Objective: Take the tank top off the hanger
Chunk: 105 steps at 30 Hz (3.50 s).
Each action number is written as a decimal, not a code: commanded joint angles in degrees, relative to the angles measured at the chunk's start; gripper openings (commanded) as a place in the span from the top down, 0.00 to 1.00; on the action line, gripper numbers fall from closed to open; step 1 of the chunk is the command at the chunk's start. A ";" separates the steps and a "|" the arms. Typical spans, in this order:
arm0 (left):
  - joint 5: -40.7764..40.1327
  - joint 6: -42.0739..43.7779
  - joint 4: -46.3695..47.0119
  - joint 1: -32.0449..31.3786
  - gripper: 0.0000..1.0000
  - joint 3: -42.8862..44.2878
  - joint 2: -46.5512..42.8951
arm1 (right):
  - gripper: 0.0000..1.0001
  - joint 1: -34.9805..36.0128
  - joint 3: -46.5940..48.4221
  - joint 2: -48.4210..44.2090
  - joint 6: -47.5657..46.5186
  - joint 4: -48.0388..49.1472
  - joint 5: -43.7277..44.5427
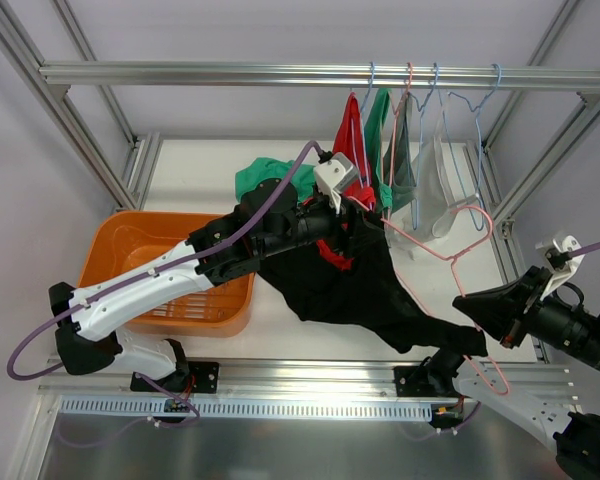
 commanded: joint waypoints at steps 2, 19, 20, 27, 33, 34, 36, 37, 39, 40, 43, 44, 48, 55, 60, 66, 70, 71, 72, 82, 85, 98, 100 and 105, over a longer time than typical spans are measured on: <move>0.68 -0.34 3.65 -0.64 0.51 -0.44 0.73 | 1.00 0.22 -0.20 -0.03 -0.28 5.56 -2.01; -22.76 -1.04 2.95 -0.55 1.00 -7.38 -10.86 | 1.00 0.22 -8.81 -6.79 -4.39 5.83 -1.75; -28.19 -1.22 2.51 -0.55 1.00 -7.90 -11.48 | 1.00 0.22 -10.21 -7.75 -4.58 5.83 -2.19; -33.87 -3.68 -2.24 1.29 1.00 -8.00 -13.16 | 1.00 0.22 -11.89 -14.88 -4.41 9.24 -7.36; -17.68 -4.91 -2.86 1.91 1.00 -7.56 -12.19 | 1.00 0.22 -13.20 -19.62 -5.02 15.93 -10.99; -13.86 -5.52 -2.68 1.91 1.00 -7.73 -12.36 | 1.00 0.14 -13.82 -20.15 -5.29 16.98 -10.03; 0.57 -5.53 -0.06 1.82 1.00 -9.39 -12.80 | 1.00 0.22 -17.40 -21.91 -6.25 22.24 -7.47; 6.07 -5.87 1.44 1.74 1.00 -10.53 -13.67 | 1.00 0.22 -19.17 -22.61 -6.60 24.96 -6.07; 17.14 -6.49 6.69 1.30 1.00 -14.40 -14.56 | 1.00 0.22 -22.95 -24.37 -7.48 34.27 -4.66; 26.68 -6.93 8.81 0.77 1.00 -15.63 -15.35 | 0.99 0.22 -26.71 -24.72 -7.83 37.79 -4.05; 40.70 -6.76 13.22 -2.29 1.00 -21.34 -16.23 | 1.00 0.22 -33.39 -24.73 -9.50 51.67 -4.65; 42.15 -6.41 13.49 -3.35 1.00 -24.14 -16.32 | 1.00 0.22 -34.99 -24.38 -9.86 59.02 -5.00; 38.76 -7.10 13.40 -5.30 1.00 -32.94 -17.46 | 1.00 0.22 -40.45 -21.75 -8.55 75.33 -7.38; -15.28 -18.08 -2.22 -5.21 1.00 -45.08 -21.69 | 1.00 0.14 -27.36 -10.32 -8.36 56.55 2.80; -23.40 -24.41 -6.71 -5.21 0.78 -46.76 -19.57 | 1.00 0.05 -22.73 -2.25 -5.21 45.50 2.38; -26.75 -23.29 -15.23 -5.21 0.01 -41.75 -25.53 | 1.00 0.22 -17.44 6.46 2.96 32.21 10.62; -25.87 -21.26 -22.09 -5.21 0.01 -34.83 -29.59 | 1.00 0.92 -14.45 13.23 2.89 30.35 14.32; -25.78 -20.91 -23.41 -5.21 0.01 -33.50 -30.20 | 1.00 1.45 -12.70 14.81 2.62 30.44 15.37; -25.52 -19.69 -24.47 -5.21 0.01 -32.44 -31.08 | 1.00 1.80 -11.81 16.30 1.84 30.61 16.52; -13.12 -17.30 -25.00 -5.30 0.01 -30.49 -29.33 | 1.00 2.95 -3.29 28.18 0.08 35.36 17.40; -15.58 -18.97 -24.83 -5.38 0.01 -31.98 -31.08 | 1.00 2.95 1.45 32.39 -0.28 35.45 21.35; -17.26 -16.87 -23.42 -5.38 0.02 -32.34 -36.19 | 1.00 1.11 23.51 54.10 -2.22 35.54 24.27; -16.64 -16.78 -22.64 -5.38 0.01 -32.08 -35.13 | 1.00 -0.03 24.75 56.73 -1.34 35.54 23.48; -14.36 -15.46 -20.09 -5.38 0.01 -31.82 -33.81 | 1.00 -2.23 24.32 60.08 0.33 35.53 21.63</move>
